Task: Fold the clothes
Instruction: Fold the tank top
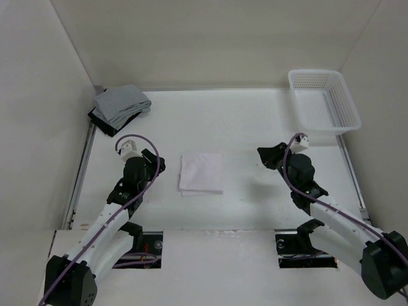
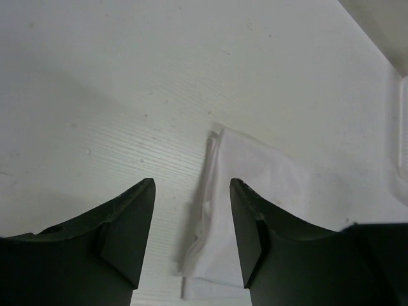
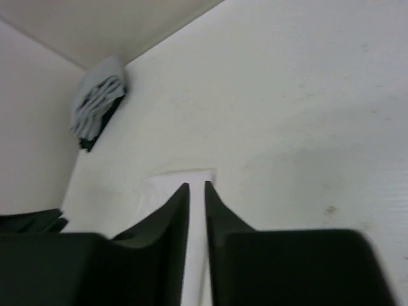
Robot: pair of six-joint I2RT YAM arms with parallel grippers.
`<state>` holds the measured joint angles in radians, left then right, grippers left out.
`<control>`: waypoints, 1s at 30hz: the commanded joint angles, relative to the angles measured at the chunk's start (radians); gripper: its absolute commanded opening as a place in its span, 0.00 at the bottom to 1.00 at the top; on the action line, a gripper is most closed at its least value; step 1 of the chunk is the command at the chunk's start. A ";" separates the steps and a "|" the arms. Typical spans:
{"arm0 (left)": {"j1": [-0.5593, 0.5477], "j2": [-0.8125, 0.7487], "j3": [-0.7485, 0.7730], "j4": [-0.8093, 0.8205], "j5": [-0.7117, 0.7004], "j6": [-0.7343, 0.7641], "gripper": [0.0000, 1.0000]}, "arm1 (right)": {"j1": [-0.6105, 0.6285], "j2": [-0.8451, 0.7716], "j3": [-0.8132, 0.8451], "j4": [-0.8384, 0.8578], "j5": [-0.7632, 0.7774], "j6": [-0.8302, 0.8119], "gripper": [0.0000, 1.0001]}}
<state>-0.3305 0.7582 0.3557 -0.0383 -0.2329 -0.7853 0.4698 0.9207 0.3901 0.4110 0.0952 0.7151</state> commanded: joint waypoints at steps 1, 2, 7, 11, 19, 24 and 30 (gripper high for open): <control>0.051 0.015 0.017 -0.018 0.029 0.011 0.49 | -0.062 -0.055 -0.052 0.011 0.098 -0.016 0.14; 0.066 0.027 0.020 -0.024 0.033 0.012 0.49 | -0.076 -0.052 -0.063 0.011 0.103 0.000 0.10; 0.080 0.058 0.002 -0.011 0.038 0.005 0.48 | -0.086 0.050 -0.065 0.041 0.100 0.018 0.16; 0.083 0.067 -0.004 0.003 0.035 0.011 0.46 | -0.072 0.101 -0.054 0.069 0.104 0.007 0.42; 0.072 0.110 -0.008 0.029 0.037 0.024 0.46 | -0.064 0.102 -0.063 0.083 0.098 0.007 0.50; 0.046 0.138 -0.017 0.074 0.037 0.020 0.46 | -0.064 0.116 -0.059 0.083 0.098 0.006 0.50; 0.031 0.162 -0.007 0.077 0.033 0.034 0.47 | -0.064 0.118 -0.059 0.083 0.092 0.004 0.50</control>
